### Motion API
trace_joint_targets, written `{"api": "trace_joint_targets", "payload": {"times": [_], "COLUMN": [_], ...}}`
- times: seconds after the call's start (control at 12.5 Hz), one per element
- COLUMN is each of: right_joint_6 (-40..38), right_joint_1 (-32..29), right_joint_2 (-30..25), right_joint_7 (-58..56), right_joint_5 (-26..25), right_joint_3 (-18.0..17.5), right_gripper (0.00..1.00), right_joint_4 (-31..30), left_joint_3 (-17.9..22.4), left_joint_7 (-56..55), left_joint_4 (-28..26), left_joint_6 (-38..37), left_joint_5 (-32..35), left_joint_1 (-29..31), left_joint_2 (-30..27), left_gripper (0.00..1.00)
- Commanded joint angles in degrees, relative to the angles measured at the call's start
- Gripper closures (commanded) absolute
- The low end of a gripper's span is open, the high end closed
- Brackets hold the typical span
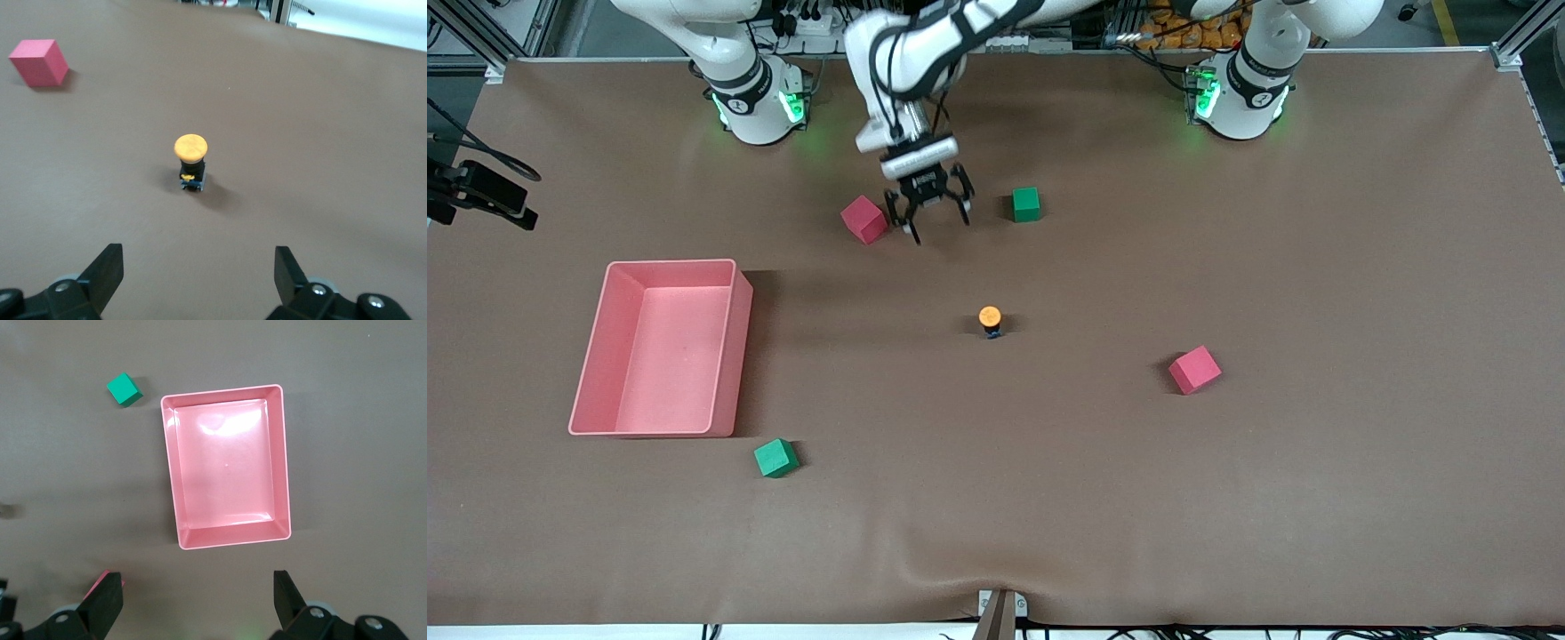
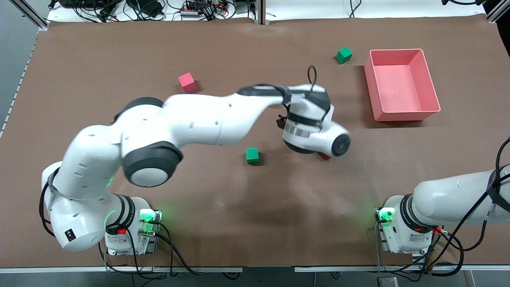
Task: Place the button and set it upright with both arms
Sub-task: 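Open the left gripper and lift it off the button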
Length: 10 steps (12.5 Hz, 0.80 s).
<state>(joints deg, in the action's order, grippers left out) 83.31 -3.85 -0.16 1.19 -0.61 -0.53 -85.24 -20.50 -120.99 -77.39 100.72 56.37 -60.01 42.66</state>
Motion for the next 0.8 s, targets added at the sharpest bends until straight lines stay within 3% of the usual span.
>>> {"api": "trace_joint_targets", "payload": {"times": [0.0, 0.32, 0.56, 0.72], "right_joint_6": [-0.5, -0.7, -0.9, -0.8], "right_joint_1": [-0.4, -0.5, -0.6, -0.6], "right_joint_2": [0.5, 0.5, 0.5, 0.5], "right_joint_7": [0.7, 0.7, 0.7, 0.7], "right_joint_5": [0.2, 0.3, 0.2, 0.3], "right_joint_3": [-0.5, -0.5, -0.5, -0.5], "right_gripper": [0.0, 0.0, 0.0, 0.0], "right_joint_4": [1.0, 0.9, 1.0, 1.0], "left_joint_3": [-0.2, 0.0, -0.2, -0.3], "left_joint_7": [9.9, 19.5, 31.2, 41.5], "left_joint_4": [-1.5, -1.9, -1.8, -1.7], "left_joint_6": [-0.2, -1.0, -1.5, -4.6], "left_joint_5": [-12.2, -28.6, -37.3, -39.1], "left_joint_1": [3.8, 16.6, 28.9, 34.9], "left_joint_2": [-9.9, -18.2, -22.3, -25.5], "left_gripper": [0.0, 0.0, 0.0, 0.0]}}
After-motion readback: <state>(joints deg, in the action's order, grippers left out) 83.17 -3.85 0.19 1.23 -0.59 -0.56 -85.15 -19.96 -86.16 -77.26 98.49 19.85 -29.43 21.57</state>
